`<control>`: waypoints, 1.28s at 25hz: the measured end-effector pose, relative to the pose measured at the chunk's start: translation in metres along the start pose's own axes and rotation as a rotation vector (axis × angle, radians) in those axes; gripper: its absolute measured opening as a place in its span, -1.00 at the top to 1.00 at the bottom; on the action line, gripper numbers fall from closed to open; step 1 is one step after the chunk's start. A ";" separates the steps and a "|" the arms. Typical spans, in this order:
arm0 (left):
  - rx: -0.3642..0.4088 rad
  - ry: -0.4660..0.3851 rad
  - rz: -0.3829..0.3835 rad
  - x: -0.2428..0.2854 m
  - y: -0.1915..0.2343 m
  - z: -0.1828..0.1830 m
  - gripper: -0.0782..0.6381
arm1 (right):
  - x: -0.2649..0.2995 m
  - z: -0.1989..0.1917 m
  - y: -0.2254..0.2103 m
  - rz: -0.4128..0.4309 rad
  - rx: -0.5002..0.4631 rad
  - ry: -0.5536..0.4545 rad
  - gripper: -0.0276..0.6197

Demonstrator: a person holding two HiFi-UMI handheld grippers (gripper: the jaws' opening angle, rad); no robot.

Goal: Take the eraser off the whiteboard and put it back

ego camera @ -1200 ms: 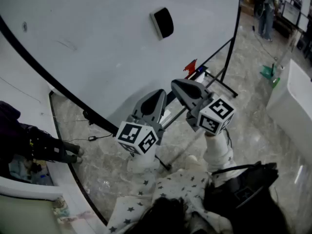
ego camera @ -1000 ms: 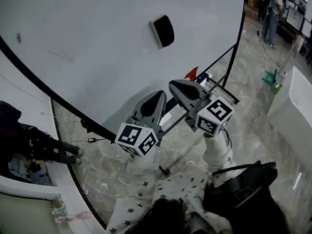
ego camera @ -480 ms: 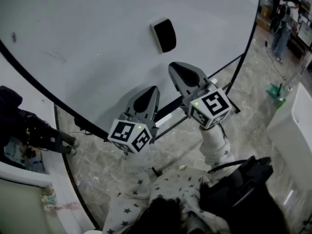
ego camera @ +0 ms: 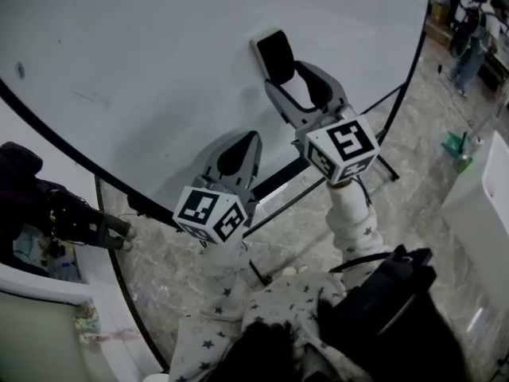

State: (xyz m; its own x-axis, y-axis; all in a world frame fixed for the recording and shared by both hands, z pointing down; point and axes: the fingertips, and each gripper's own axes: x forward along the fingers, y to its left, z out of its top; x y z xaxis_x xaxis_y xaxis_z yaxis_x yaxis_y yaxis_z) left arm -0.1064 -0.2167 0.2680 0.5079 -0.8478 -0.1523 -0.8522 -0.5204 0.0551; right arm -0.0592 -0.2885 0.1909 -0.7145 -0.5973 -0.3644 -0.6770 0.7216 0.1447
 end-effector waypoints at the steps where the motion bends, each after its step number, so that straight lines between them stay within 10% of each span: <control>1: -0.001 0.000 0.002 0.001 0.009 0.001 0.78 | 0.011 0.000 -0.002 -0.010 -0.022 0.002 0.16; 32: 0.003 -0.016 -0.042 0.017 0.015 0.011 0.78 | 0.041 0.001 -0.014 -0.068 -0.079 -0.025 0.11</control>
State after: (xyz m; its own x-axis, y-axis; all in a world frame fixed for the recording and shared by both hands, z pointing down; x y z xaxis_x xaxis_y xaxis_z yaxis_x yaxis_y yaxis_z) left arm -0.1124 -0.2379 0.2556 0.5412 -0.8234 -0.1704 -0.8305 -0.5552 0.0449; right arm -0.0789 -0.3223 0.1728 -0.6626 -0.6343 -0.3981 -0.7362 0.6493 0.1908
